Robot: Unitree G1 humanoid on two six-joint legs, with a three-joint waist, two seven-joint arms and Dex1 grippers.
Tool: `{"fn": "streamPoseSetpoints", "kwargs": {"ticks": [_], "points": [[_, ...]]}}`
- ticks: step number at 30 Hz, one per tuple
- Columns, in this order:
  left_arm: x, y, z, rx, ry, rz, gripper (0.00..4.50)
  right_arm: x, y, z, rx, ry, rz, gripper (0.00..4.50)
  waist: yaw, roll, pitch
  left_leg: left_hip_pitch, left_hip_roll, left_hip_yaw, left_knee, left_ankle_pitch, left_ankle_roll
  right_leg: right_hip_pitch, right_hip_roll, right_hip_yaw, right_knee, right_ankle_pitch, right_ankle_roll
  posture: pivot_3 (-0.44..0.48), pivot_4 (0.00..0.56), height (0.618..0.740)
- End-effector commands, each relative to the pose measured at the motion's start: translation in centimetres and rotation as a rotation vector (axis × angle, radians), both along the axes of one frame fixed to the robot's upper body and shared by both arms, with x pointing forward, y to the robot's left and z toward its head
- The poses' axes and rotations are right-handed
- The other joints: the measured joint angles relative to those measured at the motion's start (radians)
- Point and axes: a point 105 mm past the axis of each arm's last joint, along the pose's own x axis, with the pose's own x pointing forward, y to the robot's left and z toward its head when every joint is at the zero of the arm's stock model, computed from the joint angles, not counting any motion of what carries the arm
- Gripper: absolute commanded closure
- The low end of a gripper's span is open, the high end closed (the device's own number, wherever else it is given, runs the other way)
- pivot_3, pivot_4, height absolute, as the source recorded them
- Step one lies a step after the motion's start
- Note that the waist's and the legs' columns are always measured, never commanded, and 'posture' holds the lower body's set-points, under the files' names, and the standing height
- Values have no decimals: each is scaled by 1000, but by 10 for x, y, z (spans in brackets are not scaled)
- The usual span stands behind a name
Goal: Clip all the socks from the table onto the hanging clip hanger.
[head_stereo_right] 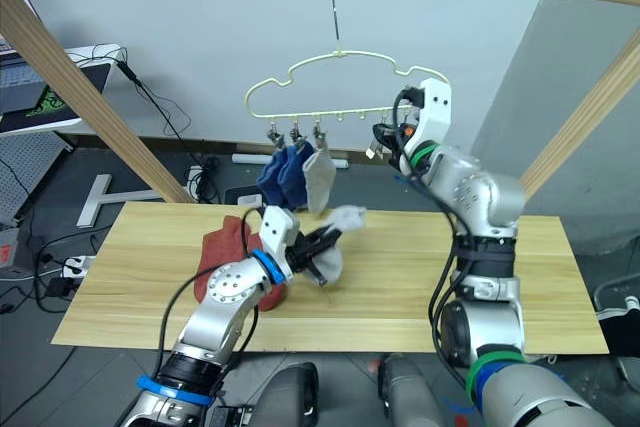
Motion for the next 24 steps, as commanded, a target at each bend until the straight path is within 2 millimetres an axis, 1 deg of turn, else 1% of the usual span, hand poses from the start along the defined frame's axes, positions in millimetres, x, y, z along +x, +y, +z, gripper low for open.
{"fn": "streamPoseSetpoints", "kwargs": {"ticks": [1, 4, 6, 13, 19, 24], "points": [[-6, -8, 32, -3, -185, -10, 4477, -2, -7, -4, 35, 95, 15, 4500, -1, 0, 0, 0, 0, 1, 0, 0, 0, 0, 0, 0, 0, 0, 1, -31, 237, 740], [-8, -14, 45, 9, -276, -17, 4477, -3, -9, -5, 59, 134, 16, 4500, 0, 0, 0, 0, -1, 1, 0, 0, 0, 0, 1, 0, -1, -1, 1, -29, 236, 740], [-9, -17, 48, 9, -301, -28, 4477, -3, -9, -5, 77, 151, 16, 4500, 0, 0, 0, -1, -1, 0, 0, 0, 0, 0, 1, 0, -1, -1, 1, -29, 236, 740], [-6, -23, 52, -10, -321, -34, 4477, -7, -5, -6, 138, 208, 29, 4500, -1, 0, 0, -1, -1, 0, 0, 0, 0, 0, 1, -1, -1, -1, 2, -40, 231, 740], [0, -22, 57, -41, -328, -12, 4477, -12, -3, -4, 158, 225, 40, 4500, -1, 0, 0, -1, -1, 0, 0, 0, 0, 0, 1, -1, -1, -1, 2, -47, 229, 740], [2, -22, 57, -50, -324, -12, 4477, -15, -2, -1, 177, 234, 48, 4500, -1, 0, 0, -1, -1, 0, 0, 0, 0, 0, 2, -1, -1, -1, 2, -50, 227, 740]]}}
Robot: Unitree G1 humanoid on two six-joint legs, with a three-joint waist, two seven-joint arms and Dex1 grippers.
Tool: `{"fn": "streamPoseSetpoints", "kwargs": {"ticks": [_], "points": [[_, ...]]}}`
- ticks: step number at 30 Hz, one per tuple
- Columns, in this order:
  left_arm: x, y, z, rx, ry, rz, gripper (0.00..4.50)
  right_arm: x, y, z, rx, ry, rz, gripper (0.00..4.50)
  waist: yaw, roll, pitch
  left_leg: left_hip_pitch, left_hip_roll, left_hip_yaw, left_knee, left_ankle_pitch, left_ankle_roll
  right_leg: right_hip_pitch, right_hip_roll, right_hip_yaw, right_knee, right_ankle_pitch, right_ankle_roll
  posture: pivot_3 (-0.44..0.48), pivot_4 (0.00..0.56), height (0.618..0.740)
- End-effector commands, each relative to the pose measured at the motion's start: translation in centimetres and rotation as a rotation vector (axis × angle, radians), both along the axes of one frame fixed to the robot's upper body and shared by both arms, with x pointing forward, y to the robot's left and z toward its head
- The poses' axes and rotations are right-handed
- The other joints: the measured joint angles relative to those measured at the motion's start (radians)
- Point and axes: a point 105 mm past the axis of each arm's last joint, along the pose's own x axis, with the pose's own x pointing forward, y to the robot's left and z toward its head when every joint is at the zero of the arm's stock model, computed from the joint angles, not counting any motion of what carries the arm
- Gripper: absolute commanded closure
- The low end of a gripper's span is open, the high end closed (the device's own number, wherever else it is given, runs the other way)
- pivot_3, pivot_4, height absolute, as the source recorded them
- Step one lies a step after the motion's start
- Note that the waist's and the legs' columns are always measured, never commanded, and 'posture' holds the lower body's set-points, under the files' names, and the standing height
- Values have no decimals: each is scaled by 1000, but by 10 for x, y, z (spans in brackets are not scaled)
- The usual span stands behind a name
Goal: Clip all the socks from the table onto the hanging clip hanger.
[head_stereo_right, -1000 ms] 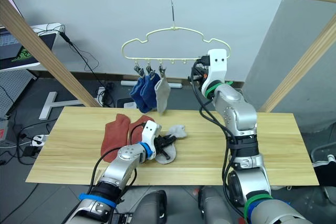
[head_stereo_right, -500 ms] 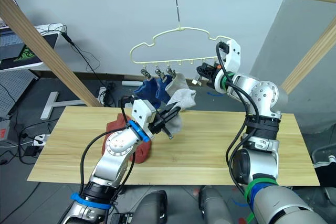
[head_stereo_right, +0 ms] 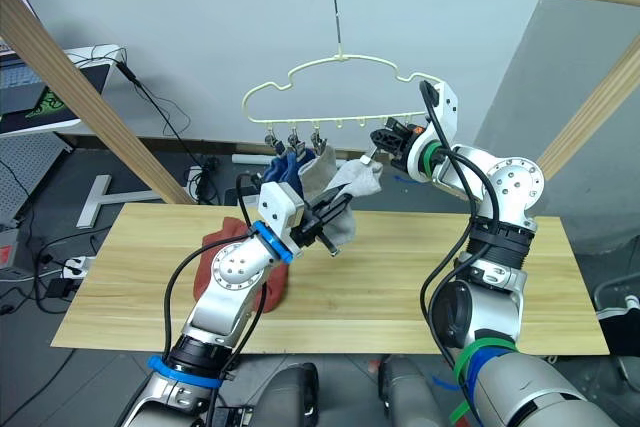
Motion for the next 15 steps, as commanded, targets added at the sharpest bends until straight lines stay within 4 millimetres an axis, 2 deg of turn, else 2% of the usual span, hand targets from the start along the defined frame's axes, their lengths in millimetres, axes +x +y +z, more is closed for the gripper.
{"fn": "streamPoseSetpoints", "kwargs": {"ticks": [1, 9, 10, 11, 15], "points": [[-1, -1, 12, -31, -49, -5, 4477, -2, -5, 1, 0, 14, -13, 4500, 0, 0, 0, 0, 0, 0, 0, 0, 0, 0, 0, 0, 0, 0, 0, -49, 225, 740], [3, -1, 17, -51, -63, 2, 4477, -5, -3, 4, 29, 25, 9, 4500, -1, 0, 0, 0, 0, 0, 0, 0, 0, 0, 0, 0, 0, 0, 0, -50, 223, 740], [2, -1, 18, -51, -65, 0, 4500, -5, -3, 5, 30, 21, 11, 3890, -1, 0, 0, 0, 0, 0, 0, 0, 0, 0, 0, 0, 0, 0, 0, -50, 223, 740], [2, -1, 18, -52, -66, 0, 4500, -5, -3, 6, 31, 19, 12, 3685, -1, 0, 0, 0, 0, 0, 0, 0, 0, 0, 0, 0, 0, 0, 0, -50, 223, 740], [1, -1, 23, -59, -78, -5, 4500, -5, -6, 9, 32, 2, 7, 2118, -4, 0, 0, -1, 0, 0, 0, 0, 0, -1, 1, 0, 0, 0, 0, -50, 223, 740]]}}
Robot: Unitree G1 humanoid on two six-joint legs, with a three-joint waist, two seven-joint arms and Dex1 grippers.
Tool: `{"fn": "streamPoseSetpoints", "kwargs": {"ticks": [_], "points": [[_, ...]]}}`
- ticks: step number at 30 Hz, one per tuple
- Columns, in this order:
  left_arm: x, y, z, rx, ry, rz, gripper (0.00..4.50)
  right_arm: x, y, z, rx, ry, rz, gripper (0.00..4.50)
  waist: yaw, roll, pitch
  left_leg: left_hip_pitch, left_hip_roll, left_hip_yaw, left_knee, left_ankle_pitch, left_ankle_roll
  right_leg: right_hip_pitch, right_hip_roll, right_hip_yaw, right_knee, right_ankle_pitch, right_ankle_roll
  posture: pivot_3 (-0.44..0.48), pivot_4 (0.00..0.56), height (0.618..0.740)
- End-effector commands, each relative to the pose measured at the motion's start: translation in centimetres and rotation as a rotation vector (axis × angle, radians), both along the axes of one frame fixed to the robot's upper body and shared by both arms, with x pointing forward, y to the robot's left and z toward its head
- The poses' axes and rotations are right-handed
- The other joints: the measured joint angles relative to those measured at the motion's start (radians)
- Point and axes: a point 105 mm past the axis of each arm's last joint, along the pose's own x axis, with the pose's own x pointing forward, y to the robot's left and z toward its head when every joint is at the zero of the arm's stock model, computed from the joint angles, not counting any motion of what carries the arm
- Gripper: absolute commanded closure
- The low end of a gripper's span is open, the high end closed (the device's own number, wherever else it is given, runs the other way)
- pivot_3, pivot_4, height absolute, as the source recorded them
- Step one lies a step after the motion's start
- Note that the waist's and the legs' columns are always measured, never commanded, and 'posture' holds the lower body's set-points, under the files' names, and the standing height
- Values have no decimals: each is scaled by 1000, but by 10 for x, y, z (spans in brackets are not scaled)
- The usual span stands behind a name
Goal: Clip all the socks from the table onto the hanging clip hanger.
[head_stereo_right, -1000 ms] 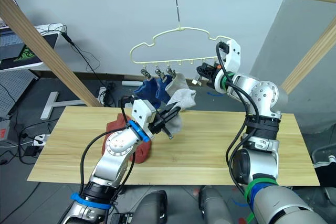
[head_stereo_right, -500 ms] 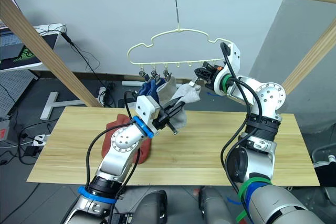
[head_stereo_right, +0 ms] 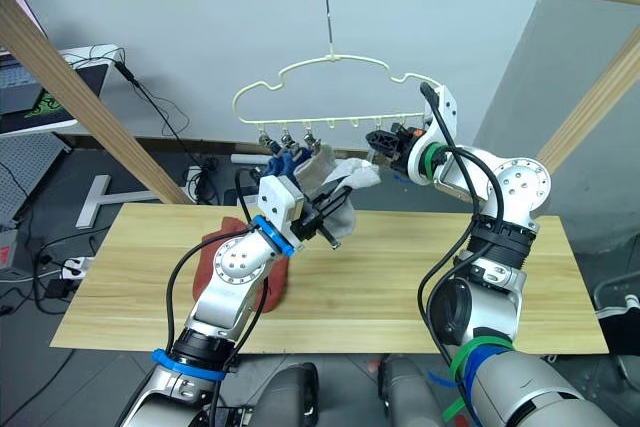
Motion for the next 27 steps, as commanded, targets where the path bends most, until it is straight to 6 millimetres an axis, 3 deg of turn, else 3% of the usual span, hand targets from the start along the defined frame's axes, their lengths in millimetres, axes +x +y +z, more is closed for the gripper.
{"fn": "streamPoseSetpoints", "kwargs": {"ticks": [1, 6, 14, 18, 27], "points": [[-4, -2, 17, -42, -58, -21, 4500, -1, -7, 12, 15, -51, -10, 1747, -1, 0, 0, 0, 0, 0, 0, 0, 0, 0, 0, 0, 0, 0, 0, -50, 223, 740], [-4, -3, 18, -43, -57, -31, 4500, -2, -12, 19, 13, -88, -12, 26, -8, 0, 0, 0, 0, 0, 0, 0, 0, 0, 1, 0, 0, 0, 0, -50, 223, 740], [1, -8, 3, -52, 45, -60, 4500, -26, -20, 34, -139, -326, 50, 26, -15, 0, 0, -1, 0, 0, -1, 0, 0, 0, 1, 0, -2, 0, 0, -65, 227, 740], [0, -9, -1, -60, 83, -80, 3462, -35, -22, 30, -270, -424, 44, 0, -22, 0, 0, -1, 0, 0, -1, 0, 0, 0, 1, 0, -2, 0, 0, -73, 230, 740], [3, 27, -6, -63, 166, -17, 603, -50, -9, 4, -491, -663, -83, 0, -37, 0, 0, 1, 1, -1, 0, 0, 0, -1, 2, 0, 1, 0, 0, -65, 243, 740]]}}
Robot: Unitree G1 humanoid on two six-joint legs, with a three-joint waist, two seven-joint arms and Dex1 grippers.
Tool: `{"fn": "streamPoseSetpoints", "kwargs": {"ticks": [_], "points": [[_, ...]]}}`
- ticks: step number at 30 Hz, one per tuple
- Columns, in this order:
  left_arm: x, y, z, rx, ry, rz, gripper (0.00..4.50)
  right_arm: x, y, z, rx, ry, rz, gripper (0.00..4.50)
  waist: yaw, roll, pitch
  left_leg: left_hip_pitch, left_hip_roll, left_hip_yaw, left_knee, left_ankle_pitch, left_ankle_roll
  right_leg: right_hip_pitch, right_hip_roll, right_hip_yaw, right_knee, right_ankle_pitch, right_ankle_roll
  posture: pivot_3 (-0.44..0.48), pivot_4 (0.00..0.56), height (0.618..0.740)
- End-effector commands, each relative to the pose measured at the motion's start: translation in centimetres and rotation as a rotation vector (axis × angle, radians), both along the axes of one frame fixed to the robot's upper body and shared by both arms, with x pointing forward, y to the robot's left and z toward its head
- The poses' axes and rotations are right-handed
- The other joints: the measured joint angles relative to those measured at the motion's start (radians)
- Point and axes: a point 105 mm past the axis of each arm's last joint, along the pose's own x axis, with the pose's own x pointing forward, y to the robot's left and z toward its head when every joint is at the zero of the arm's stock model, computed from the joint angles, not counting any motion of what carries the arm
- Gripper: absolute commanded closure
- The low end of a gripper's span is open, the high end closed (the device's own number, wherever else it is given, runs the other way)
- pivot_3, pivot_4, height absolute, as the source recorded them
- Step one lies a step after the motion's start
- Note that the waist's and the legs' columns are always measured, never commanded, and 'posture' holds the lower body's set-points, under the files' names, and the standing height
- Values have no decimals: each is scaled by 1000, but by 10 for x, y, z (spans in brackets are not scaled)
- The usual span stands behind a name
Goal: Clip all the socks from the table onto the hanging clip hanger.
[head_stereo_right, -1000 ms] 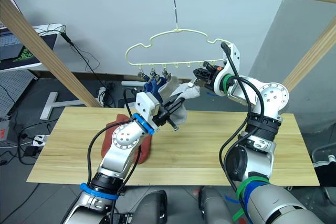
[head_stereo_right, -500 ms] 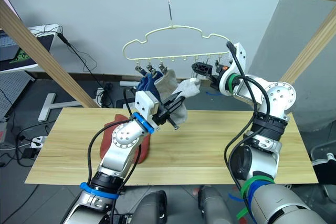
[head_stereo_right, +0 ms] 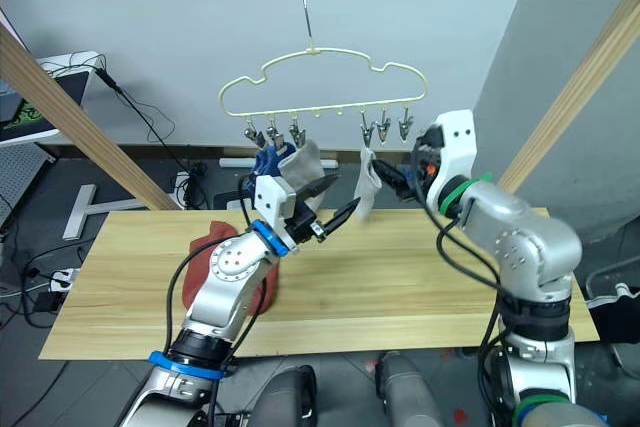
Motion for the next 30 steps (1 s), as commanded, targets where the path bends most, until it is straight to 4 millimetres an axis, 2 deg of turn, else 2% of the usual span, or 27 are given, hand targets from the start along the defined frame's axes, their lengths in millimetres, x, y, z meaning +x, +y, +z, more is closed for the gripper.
{"fn": "streamPoseSetpoints", "kwargs": {"ticks": [1, 2, 5, 7, 8, 11, 18, 19, 20, 30], "points": [[-8, 9, 15, -10, -34, -5, 253, -4, 6, 19, -5, -175, -40, 0, -2, 0, 0, 0, 0, 0, 0, 0, 0, 0, 0, 0, 0, 0, 0, -61, 247, 740], [-9, 11, 15, -5, -32, -2, 20, -3, 6, 17, -10, -191, -59, 0, -3, 0, 0, 0, 0, 1, 1, 0, 0, 0, 0, 0, 0, 0, 0, -61, 247, 740], [-11, 14, 17, -3, -20, -3, 20, 0, 5, 15, -34, -233, -88, 0, -2, 0, 0, 0, -1, 1, 1, 0, 0, 0, -1, 0, 0, 0, 0, -61, 247, 740], [-15, 18, 21, 0, -20, -7, 0, 2, 7, 14, -49, -297, -122, 389, -1, 0, 0, 0, -1, 2, 1, 0, 0, 0, -1, 0, -1, 0, 0, -61, 247, 740], [-17, 21, 24, 2, -24, -1, 0, 4, 11, 12, -59, -322, -127, 618, -1, 0, 0, 0, -1, 2, 0, 0, 0, 0, -1, 0, -2, 0, 0, -29, 255, 740], [-18, 26, 32, 2, -32, 17, 0, 11, 15, 12, -41, -350, -167, 1672, 2, 0, 0, 0, 0, 2, 0, 0, 0, 0, -1, 0, -2, 0, 0, -29, 255, 740], [-19, 24, 41, -9, -42, 25, 0, 22, 18, 13, -11, -368, -192, 1672, 16, 0, 0, 1, 0, 2, 0, 0, 0, 0, -1, 0, -1, 0, 0, -11, 258, 740], [-19, 24, 41, -10, -42, 25, 0, 22, 18, 13, -11, -369, -193, 2060, 18, 0, 0, 1, -1, 2, 0, 0, 0, 0, -1, 0, -1, 0, 0, -11, 258, 740], [-19, 24, 42, -11, -44, 26, 0, 25, 17, 13, -9, -368, -204, 2264, 19, 0, 0, 0, 0, 2, 0, 0, 0, 0, -1, 0, -1, 0, 0, -11, 258, 740], [-18, 22, 48, -17, -60, 27, 0, 43, 19, 13, 26, -355, -254, 2264, 21, 0, 1, 0, -1, 2, 0, 0, 0, 0, -1, 0, -1, 0, 0, 6, 269, 740]]}}
